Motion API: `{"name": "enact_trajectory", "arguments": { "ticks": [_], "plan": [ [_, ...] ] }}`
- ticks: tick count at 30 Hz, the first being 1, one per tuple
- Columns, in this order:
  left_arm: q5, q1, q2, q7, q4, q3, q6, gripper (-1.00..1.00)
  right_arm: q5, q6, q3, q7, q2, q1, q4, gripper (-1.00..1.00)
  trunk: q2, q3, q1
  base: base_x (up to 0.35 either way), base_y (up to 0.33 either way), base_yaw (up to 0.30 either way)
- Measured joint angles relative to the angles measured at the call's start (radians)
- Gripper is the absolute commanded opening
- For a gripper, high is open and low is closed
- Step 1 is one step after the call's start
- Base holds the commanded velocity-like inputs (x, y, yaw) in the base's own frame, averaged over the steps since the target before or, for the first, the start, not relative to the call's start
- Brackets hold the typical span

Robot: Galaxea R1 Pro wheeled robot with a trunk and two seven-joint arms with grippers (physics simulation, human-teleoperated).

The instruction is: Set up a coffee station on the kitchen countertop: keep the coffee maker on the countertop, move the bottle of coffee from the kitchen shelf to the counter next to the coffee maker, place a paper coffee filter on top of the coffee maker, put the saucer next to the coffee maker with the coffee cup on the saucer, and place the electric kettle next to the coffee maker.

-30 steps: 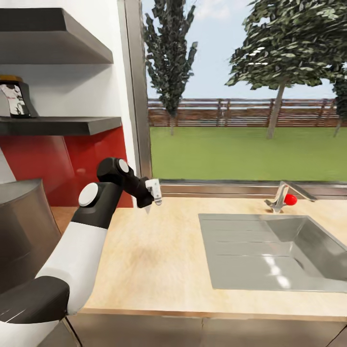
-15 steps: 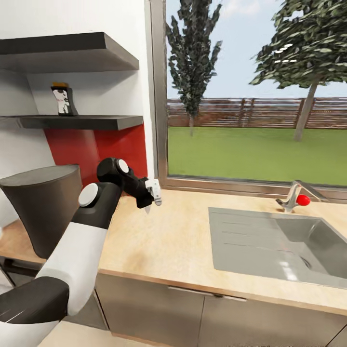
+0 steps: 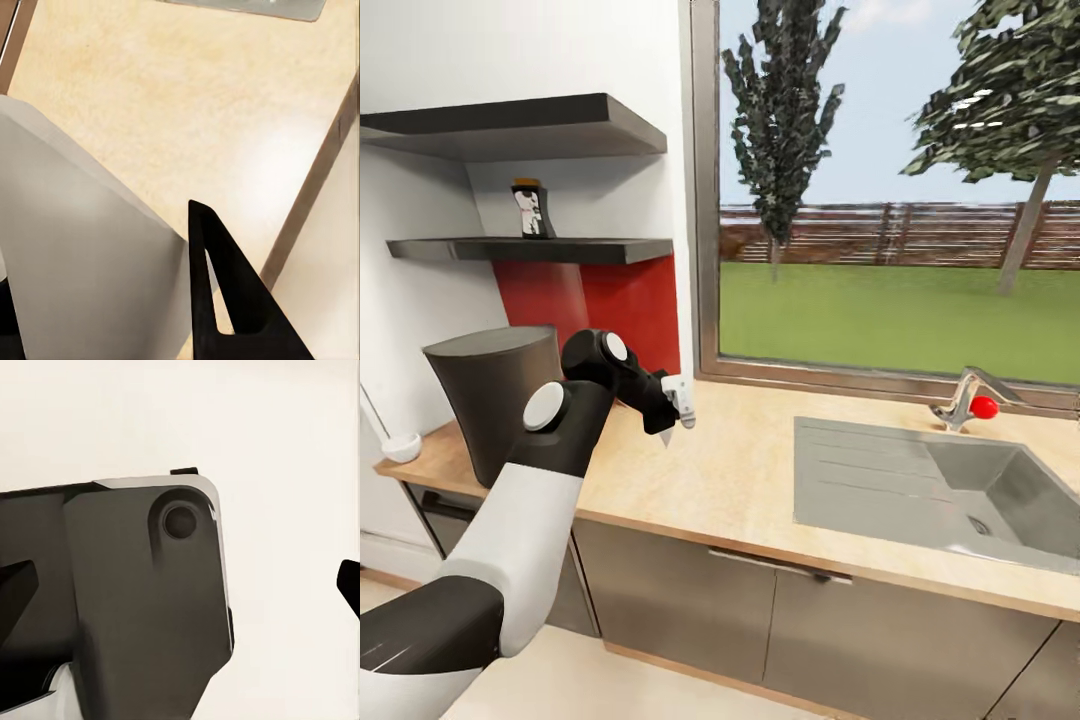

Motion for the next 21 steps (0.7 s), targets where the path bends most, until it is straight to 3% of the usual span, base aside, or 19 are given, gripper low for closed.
{"name": "enact_trajectory", "arguments": {
  "ticks": [11, 21],
  "plan": [
    [0.001, 0.003, 0.0, 0.0, 0.0, 0.0, 0.0, -1.0, 0.0, 0.0, 0.0, 0.0, 0.0, 0.0, 0.0, 1.0, 0.0, 0.0, 0.0, -0.027, -0.014, 0.0],
    [0.001, 0.004, 0.005, 0.0, 0.0, 0.004, 0.0, -1.0, 0.0, 0.0, 0.0, 0.0, 0.0, 0.0, 0.0, 1.0, 0.0, 0.0, 0.0, -0.213, -0.15, 0.0]
  ]
}}
